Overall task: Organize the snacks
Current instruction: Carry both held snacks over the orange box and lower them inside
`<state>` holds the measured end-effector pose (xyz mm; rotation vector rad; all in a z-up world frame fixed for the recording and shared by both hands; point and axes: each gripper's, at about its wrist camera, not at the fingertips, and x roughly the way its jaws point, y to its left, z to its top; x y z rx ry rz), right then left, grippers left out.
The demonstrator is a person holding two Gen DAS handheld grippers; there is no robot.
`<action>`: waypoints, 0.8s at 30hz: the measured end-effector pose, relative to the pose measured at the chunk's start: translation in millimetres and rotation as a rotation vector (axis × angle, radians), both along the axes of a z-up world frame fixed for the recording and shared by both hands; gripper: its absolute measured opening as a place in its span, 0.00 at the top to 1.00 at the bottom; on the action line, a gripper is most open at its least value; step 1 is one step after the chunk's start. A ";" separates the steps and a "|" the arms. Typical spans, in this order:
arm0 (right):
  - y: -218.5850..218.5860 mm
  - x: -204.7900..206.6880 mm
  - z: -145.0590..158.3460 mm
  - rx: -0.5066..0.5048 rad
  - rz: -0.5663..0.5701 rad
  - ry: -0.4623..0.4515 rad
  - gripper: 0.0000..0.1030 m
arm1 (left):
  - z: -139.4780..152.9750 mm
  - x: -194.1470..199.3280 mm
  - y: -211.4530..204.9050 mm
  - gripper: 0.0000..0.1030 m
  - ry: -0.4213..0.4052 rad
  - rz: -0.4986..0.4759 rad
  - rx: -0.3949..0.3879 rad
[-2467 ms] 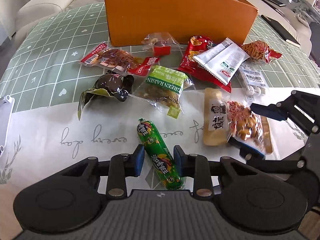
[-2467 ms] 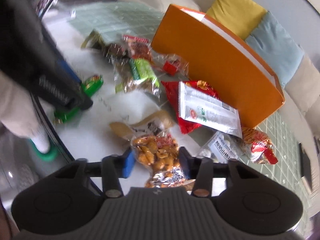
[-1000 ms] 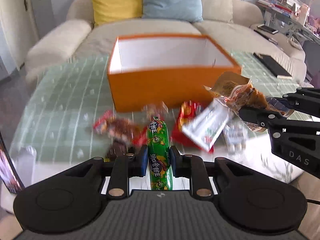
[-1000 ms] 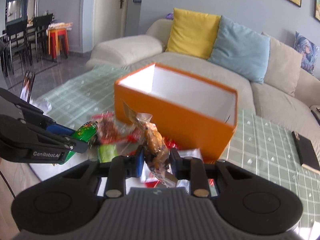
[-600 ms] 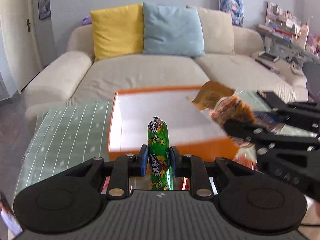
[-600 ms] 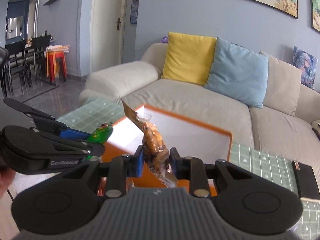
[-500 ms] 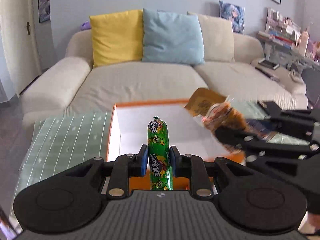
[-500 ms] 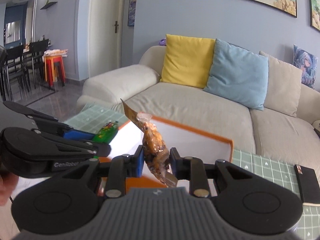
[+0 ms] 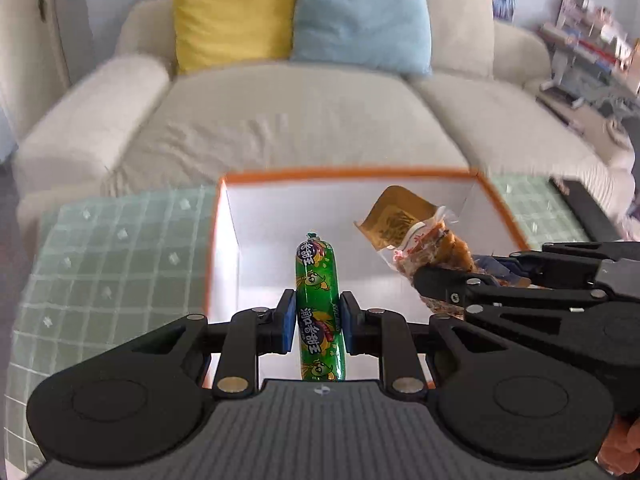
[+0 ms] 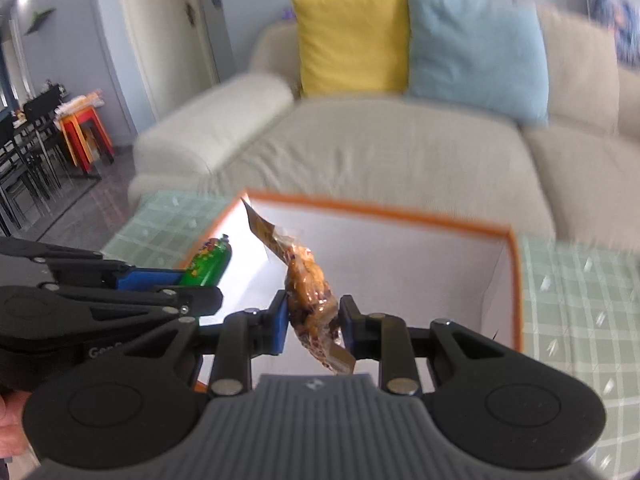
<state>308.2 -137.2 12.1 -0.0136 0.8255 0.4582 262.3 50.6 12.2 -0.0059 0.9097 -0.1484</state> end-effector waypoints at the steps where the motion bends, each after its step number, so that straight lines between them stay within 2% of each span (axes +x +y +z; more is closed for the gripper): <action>1: -0.4 6.1 -8.6 0.008 -0.005 0.047 0.77 | -5.1 4.0 1.6 0.76 0.023 -0.006 -0.010; 6: -2.3 27.9 -38.5 0.030 -0.027 0.187 0.77 | -24.0 15.3 0.5 0.76 0.099 -0.016 0.016; 13: -0.8 36.6 -68.9 0.077 -0.063 0.349 0.77 | -42.9 27.8 -2.1 0.76 0.172 -0.021 0.054; 19: 6.1 37.6 -80.6 0.086 -0.081 0.406 0.77 | -55.9 35.4 -4.8 0.76 0.225 -0.009 0.122; 24: 10.2 33.9 -87.7 0.043 -0.088 0.400 0.76 | -59.8 30.5 -3.9 0.76 0.227 0.005 0.127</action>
